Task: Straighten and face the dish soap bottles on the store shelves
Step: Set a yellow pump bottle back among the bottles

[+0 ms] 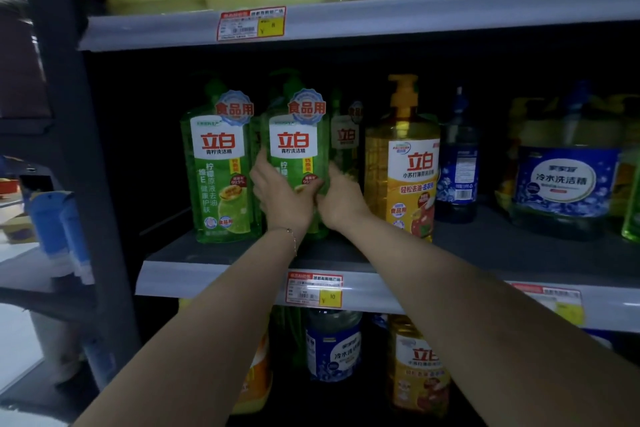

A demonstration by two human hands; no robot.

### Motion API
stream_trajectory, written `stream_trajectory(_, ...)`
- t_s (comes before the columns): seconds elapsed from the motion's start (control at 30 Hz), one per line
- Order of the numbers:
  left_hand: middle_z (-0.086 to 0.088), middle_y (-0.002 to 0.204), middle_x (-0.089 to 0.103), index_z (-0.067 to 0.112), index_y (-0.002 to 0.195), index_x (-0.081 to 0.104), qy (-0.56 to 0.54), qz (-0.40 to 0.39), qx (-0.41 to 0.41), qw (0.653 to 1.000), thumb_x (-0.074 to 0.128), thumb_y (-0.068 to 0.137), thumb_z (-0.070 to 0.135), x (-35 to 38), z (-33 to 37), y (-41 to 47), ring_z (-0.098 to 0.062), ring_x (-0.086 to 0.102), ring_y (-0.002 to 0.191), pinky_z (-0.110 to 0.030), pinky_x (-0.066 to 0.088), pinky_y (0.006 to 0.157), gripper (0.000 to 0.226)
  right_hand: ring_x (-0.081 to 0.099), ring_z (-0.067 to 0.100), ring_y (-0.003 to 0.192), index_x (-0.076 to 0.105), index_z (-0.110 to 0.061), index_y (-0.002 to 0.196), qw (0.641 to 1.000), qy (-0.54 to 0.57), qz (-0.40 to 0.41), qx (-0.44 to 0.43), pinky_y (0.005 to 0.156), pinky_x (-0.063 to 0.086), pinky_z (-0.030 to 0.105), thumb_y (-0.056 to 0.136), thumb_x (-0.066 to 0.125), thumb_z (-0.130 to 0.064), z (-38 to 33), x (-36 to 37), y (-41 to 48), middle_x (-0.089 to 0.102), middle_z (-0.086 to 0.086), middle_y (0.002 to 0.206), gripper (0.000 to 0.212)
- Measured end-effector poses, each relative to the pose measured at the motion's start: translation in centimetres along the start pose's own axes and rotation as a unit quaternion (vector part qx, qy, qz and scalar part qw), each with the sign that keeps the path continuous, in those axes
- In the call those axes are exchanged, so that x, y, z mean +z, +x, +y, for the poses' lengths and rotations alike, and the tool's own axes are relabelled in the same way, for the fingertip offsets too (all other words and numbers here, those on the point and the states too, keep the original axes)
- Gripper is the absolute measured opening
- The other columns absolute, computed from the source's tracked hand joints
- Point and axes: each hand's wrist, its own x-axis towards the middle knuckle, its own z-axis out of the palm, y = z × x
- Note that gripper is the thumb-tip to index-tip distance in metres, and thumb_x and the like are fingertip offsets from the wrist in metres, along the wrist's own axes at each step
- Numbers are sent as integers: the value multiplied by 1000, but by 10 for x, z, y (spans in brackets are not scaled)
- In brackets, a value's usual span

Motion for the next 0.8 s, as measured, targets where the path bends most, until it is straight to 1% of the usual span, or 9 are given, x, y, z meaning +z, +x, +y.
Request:
stream_trajectory(0.13, -14, 143, 33, 10, 145, 26, 102, 28, 6, 994, 79, 77, 20, 2, 6, -8, -29, 26, 133, -47, 32, 103, 87, 60, 27, 100, 54, -5, 116, 996, -83, 10, -23, 83, 50, 30, 93, 49, -4, -3, -6, -7, 62, 15, 112, 24)
stream_trajectory(0.2, -13, 142, 34, 12, 141, 31, 150, 26, 12, 988, 76, 78, 20, 0, 9, -12, -30, 29, 131, -48, 35, 99, 78, 61, 26, 90, 56, -5, 99, 991, -126, -9, -49, 72, 49, 29, 91, 51, -4, -7, -14, -15, 63, 13, 102, 9)
stream_trajectory(0.27, -15, 138, 37, 10, 135, 38, 181, 26, 44, 982, 73, 79, 15, -3, 10, -16, -31, 34, 126, -45, 36, 96, 66, 60, 23, 81, 51, -11, 89, 980, -171, -19, -102, 64, 48, 29, 89, 53, -3, -13, -24, -26, 60, 8, 89, 8)
stream_trajectory(0.33, -16, 132, 41, 7, 126, 45, 160, 16, 75, 984, 68, 80, 10, -5, 10, -20, -31, 37, 121, -42, 37, 95, 52, 57, 22, 76, 47, -14, 89, 957, -234, -13, -171, 59, 44, 30, 88, 52, -4, -19, -35, -37, 55, 3, 84, 12)
stream_trajectory(0.47, -13, 110, 52, 8, 112, 49, -6, -80, 108, 991, 64, 81, 4, -6, 13, -26, -26, 52, 101, -33, 46, 85, 34, 54, 20, 77, 51, -14, 101, 916, -308, 1, -257, 59, 38, 29, 88, 51, -10, -19, -66, -56, 58, 5, 92, 14)
stream_trajectory(0.53, -7, 103, 55, 13, 112, 47, -60, -146, 90, 983, 68, 82, 7, -4, 20, -29, -18, 55, 91, -19, 46, 74, 37, 53, 18, 77, 51, -16, 101, 906, -324, 6, -272, 56, 36, 27, 89, 51, -16, -13, -84, -63, 57, 2, 92, 11)
stream_trajectory(0.67, 3, 115, 52, 20, 134, 39, -102, -279, -1, 955, 76, 80, 22, 5, 37, -37, -3, 52, 94, -10, 42, 70, 65, 51, 15, 74, 47, -21, 90, 914, -327, 31, -237, 48, 29, 22, 90, 54, -27, 9, -118, -69, 53, -3, 86, 9)
stream_trajectory(0.73, 10, 113, 54, 23, 137, 35, -127, -328, -29, 936, 80, 75, 24, 11, 43, -42, 4, 52, 94, -8, 42, 70, 77, 54, 17, 77, 47, -20, 93, 928, -314, 54, -193, 53, 40, 27, 88, 57, -28, 22, -133, -69, 57, -2, 90, 14)
stream_trajectory(0.8, 16, 109, 56, 24, 138, 32, -136, -358, -45, 923, 85, 68, 24, 20, 47, -47, 6, 53, 95, -15, 47, 80, 88, 58, 17, 81, 45, -18, 101, 948, -275, 73, -141, 61, 49, 33, 85, 62, -27, 36, -143, -66, 58, -1, 96, 25)
